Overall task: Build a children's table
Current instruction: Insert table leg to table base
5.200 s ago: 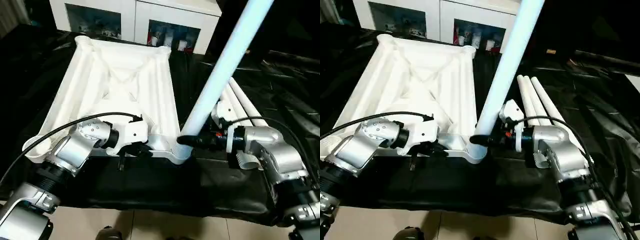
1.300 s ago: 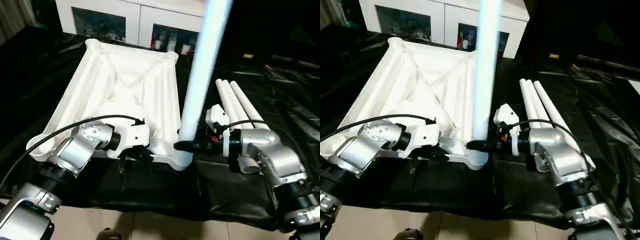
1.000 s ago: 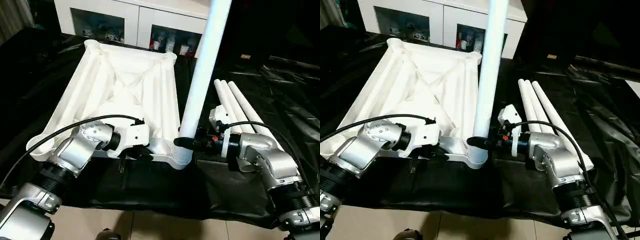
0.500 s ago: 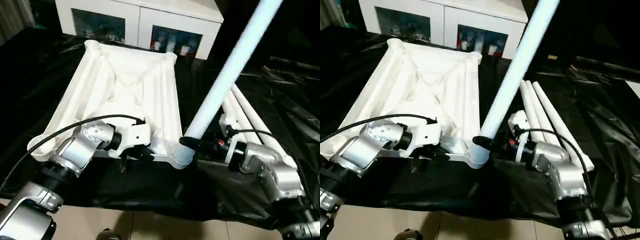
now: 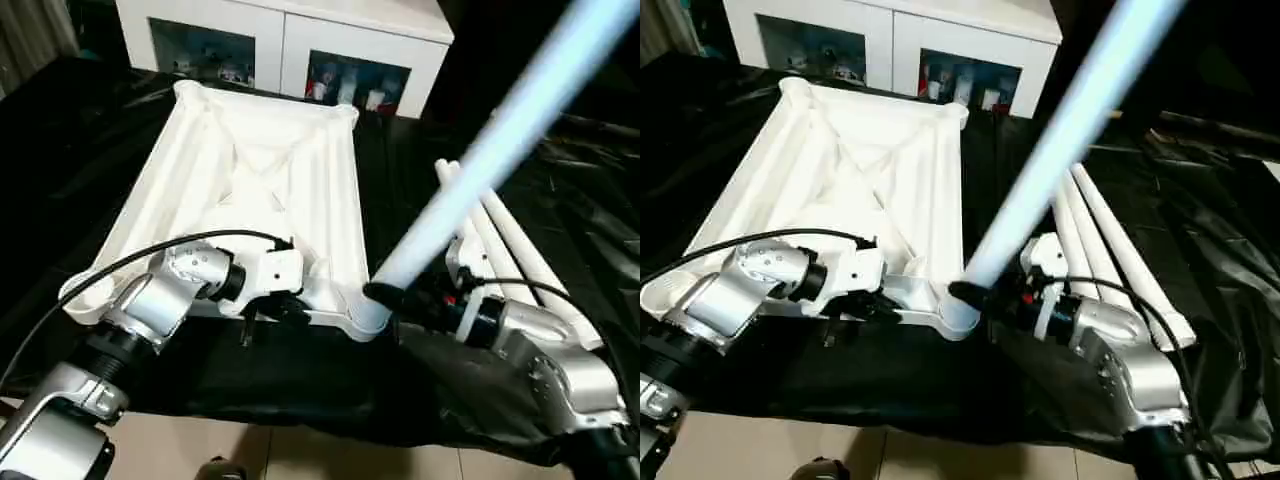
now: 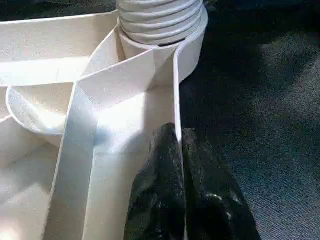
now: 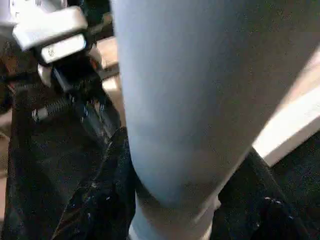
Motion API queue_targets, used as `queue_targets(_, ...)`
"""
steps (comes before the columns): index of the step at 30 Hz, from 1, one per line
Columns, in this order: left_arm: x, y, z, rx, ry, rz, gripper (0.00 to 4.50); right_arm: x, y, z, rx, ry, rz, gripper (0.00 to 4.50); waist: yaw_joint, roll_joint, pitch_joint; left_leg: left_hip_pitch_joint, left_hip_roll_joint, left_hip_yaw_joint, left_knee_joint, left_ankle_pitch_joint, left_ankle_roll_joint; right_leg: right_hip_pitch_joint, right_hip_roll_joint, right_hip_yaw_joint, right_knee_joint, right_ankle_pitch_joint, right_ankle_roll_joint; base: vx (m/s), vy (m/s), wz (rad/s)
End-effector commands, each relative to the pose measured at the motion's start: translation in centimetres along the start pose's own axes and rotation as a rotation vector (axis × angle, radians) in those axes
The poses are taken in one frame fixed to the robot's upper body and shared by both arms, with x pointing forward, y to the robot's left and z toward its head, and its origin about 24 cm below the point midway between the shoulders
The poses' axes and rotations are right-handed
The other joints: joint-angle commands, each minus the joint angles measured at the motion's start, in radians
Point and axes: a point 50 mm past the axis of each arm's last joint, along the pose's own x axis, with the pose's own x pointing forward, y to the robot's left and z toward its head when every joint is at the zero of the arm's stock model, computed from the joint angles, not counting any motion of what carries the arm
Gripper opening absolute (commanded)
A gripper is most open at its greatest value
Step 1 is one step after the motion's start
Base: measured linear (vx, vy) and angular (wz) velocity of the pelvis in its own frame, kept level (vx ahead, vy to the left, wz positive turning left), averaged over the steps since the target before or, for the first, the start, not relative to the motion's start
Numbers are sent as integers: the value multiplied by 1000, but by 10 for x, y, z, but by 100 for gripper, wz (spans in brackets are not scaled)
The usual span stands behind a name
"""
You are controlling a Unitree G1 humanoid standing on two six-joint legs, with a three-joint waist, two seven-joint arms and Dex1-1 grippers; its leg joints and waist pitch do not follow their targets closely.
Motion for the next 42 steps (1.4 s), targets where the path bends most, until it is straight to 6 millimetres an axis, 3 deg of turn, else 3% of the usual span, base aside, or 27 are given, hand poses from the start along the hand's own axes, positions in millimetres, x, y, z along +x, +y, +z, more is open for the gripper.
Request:
queue_targets(1, -1, 3, -2, 3, 40, 17, 0, -8, 10, -51, 137, 238, 0, 184, -5, 21, -32, 22, 50, -28, -80, -392, -37, 3, -70, 46, -92, -315, -162, 0, 0, 0)
queue_targets(6, -2, 2, -2, -3, 38, 19, 0, -7, 13, -50, 145, 234, -1, 184, -6, 16, -29, 21, 51, -30, -81, -398, -37, 0, -71, 47, -94, -336, -151, 0, 0, 0)
queue_targets(14, -3, 1, -4, -7, 42, 15, 0, -2, 15, -46, 129, 257, 50, 184, -6, 18, -27, 21, 51, -29, -82, -391, -36, -1, -70, 48, -94, -325, -150, 0, 0, 0)
queue_targets(19, -3, 0, -5, -2, 50, 11, 0, -1, 16, -46, 98, 345, 155, 184, -7, 14, -29, 21, 52, -29, -81, -386, -34, 0, -73, 48, -96, -350, -148, 0, 0, 0)
queue_targets(21, -2, 0, -5, -1, 51, 9, 0, -1, 16, -47, 94, 375, 181, 184, -6, 13, -31, 20, 52, -28, -80, -365, -30, 3, -72, 48, -93, -328, -153, 0, 0, 0)
queue_targets(24, -3, -1, -5, 0, 53, 6, 0, 0, 14, -47, 89, 413, 216, 184, -4, 11, -36, 21, 50, -23, -76, -306, -21, 7, -67, 46, -82, -220, -172, 0, 0, 0)
queue_targets(29, -3, -2, -5, -1, 53, 8, 0, -1, 17, -53, 95, 457, 260, 184, -1, 7, -39, 22, 50, -21, -73, -282, -17, 11, -66, 44, -78, -168, -181, 0, 0, 0)
queue_targets(39, -3, -3, -5, 0, 55, 1, 0, 0, 14, -63, 89, 481, 223, 184, -2, 10, -43, 24, 50, -24, -76, -322, -33, 11, -65, 43, -79, -177, -184, 0, 0, 0)
queue_targets(42, -2, -2, -4, 4, 56, -1, 0, 3, 11, -64, 64, 482, 207, 184, -5, 11, -41, 24, 51, -26, -79, -369, -45, 10, -67, 43, -85, -239, -176, 0, 0, 0)
